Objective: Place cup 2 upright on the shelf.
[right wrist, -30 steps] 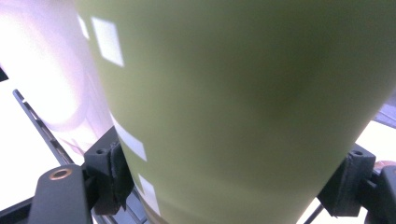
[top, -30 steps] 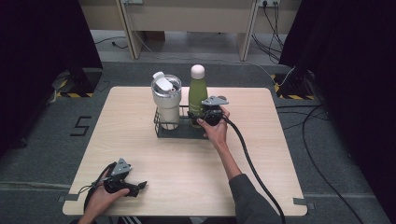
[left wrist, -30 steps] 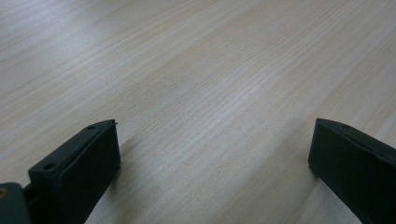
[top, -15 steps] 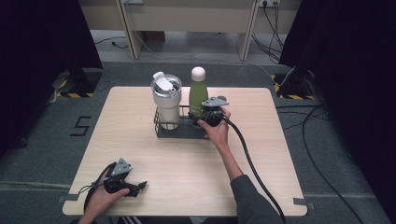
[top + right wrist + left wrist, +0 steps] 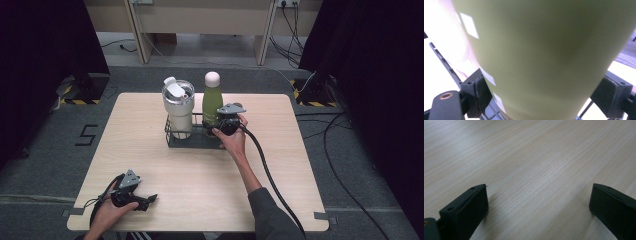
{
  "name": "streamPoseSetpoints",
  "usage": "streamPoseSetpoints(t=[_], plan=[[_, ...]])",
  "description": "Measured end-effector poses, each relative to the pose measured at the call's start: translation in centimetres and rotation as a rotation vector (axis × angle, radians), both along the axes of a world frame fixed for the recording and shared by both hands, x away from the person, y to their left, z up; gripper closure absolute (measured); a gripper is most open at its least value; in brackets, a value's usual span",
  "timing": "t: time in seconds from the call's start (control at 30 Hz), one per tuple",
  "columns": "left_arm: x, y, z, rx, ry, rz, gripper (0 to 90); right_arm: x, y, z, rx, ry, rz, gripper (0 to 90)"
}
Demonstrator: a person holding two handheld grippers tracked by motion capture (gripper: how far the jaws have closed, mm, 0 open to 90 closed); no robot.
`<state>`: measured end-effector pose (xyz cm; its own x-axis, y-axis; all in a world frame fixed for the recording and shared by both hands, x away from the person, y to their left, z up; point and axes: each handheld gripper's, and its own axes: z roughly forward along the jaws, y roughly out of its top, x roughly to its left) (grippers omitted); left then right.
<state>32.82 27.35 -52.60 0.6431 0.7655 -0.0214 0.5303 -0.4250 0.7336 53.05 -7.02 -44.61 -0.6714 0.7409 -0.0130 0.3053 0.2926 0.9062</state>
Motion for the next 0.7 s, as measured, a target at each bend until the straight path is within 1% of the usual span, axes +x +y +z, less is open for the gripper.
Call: streamPoseSetpoints(t=[0.1,0.23,0.37,0.43,0.57,0.7], plan=[[0.0,0.0,0.0,0.000,0.000,0.000,1.6,-0.2,-0.1,0.3,0.002,-0.001,0.001,15.0],[0.0,0.0,0.0,0.000,0.000,0.000,1.6,-0.7,-0.5,0.9,0.016,-0.021,0.003,15.1],[0.0,0.0,0.0,0.000,0.000,0.000,1.6,-1.3,-1.0,1.4,0.025,-0.027,0.004,15.1],[0.0,0.0,0.0,0.000,0.000,0.000,1.5,-1.6,-1.2,1.5,0.033,-0.019,0.006,15.1],[0.0,0.0,0.0,0.001,0.000,0.001,1.5,-1.9,-1.4,1.7,0.019,-0.019,0.013,15.0],[0.0,0.0,0.0,0.001,0.000,0.001,1.5,-2.4,-1.5,1.9,0.024,-0.023,0.015,15.1]])
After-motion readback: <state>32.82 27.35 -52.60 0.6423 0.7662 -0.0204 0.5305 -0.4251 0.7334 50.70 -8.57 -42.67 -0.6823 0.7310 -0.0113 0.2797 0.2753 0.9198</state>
